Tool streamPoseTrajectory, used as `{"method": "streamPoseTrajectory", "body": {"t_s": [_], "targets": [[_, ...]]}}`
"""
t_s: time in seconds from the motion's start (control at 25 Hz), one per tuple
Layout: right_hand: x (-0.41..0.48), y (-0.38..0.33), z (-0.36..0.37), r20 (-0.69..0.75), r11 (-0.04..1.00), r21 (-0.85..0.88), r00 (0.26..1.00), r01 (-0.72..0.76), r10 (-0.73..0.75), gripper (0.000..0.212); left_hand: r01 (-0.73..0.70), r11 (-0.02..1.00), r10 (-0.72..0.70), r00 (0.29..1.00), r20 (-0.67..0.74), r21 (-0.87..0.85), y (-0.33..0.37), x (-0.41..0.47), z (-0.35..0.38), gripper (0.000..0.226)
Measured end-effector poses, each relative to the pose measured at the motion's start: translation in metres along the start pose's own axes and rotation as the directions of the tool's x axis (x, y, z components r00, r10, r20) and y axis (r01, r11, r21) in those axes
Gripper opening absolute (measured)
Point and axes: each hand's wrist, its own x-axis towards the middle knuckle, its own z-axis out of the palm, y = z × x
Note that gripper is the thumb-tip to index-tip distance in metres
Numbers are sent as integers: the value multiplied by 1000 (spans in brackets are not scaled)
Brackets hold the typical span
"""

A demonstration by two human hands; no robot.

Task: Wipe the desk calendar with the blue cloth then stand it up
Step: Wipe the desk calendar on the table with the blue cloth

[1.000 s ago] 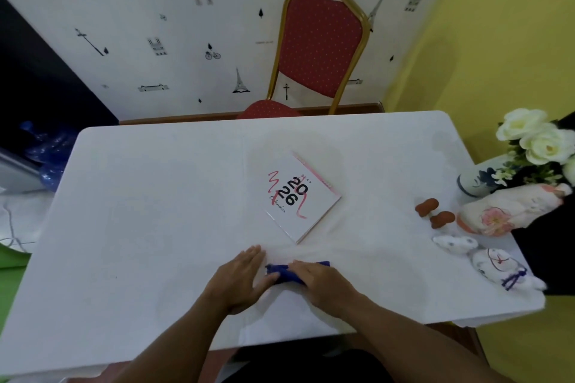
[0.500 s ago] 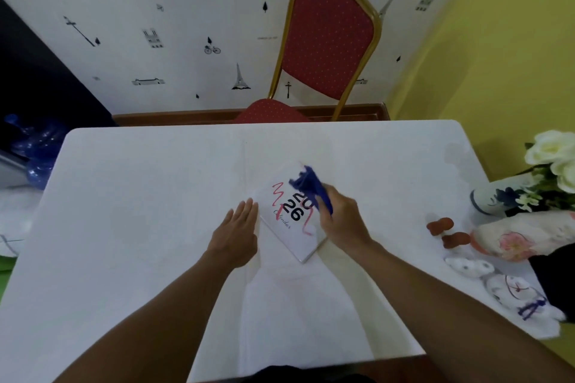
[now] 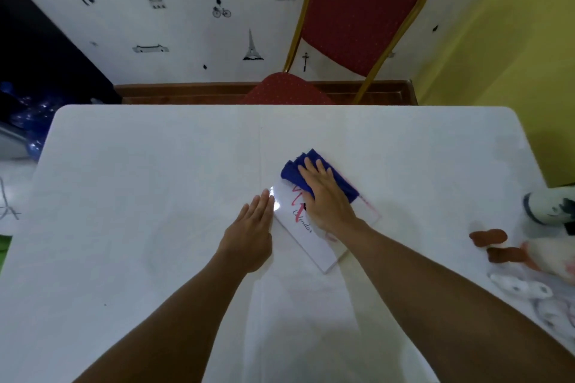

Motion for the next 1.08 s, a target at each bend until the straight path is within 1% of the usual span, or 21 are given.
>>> {"method": "streamPoseTrajectory", "body": {"t_s": [0.08,0.16,0.24,0.32,0.44,0.64,0.72,0.8,0.88,0.96,1.04,1.08], "targets": [[-2,6,5,-5,999,6,999,54,-54,53,-14,1000,14,1000,1,-6,-2,0,0,68],[-6,10,6,33,990,35,990,136,-137,56,-22,1000,22,1000,-7,-2,-3,0,0,68],[-16,12,8,67,970,44,968,240,-242,61,-29,999,30,999,-13,27,-3,-1,2,69],[-32,15,11,71,950,40,947,311,-313,64,-38,998,39,999,-8,57,-3,-2,3,69],[-61,22,11,92,924,83,921,373,-379,64,-38,999,38,999,-4,39,-4,-1,1,68],[-109,44,-1,195,887,68,865,457,-461,55,-29,1000,29,1000,-11,4,-3,-1,2,73],[-110,54,-9,229,884,54,856,465,-464,55,-37,999,37,999,-17,-10,-5,0,3,75],[-97,60,-15,206,900,39,877,435,-433,59,-45,999,44,999,-21,-28,-7,0,3,76],[-76,54,-13,111,940,46,934,338,-341,63,-52,997,51,998,-23,-49,-8,0,4,77],[-54,37,-7,37,975,107,979,196,-200,61,-55,997,54,998,-22,-55,-7,0,4,77],[-42,20,3,11,983,151,994,102,-105,60,-48,997,47,999,-26,-58,-6,0,4,77],[-43,15,8,-10,983,156,995,100,-100,59,-46,997,44,999,-22,-55,-6,1,5,77]]}}
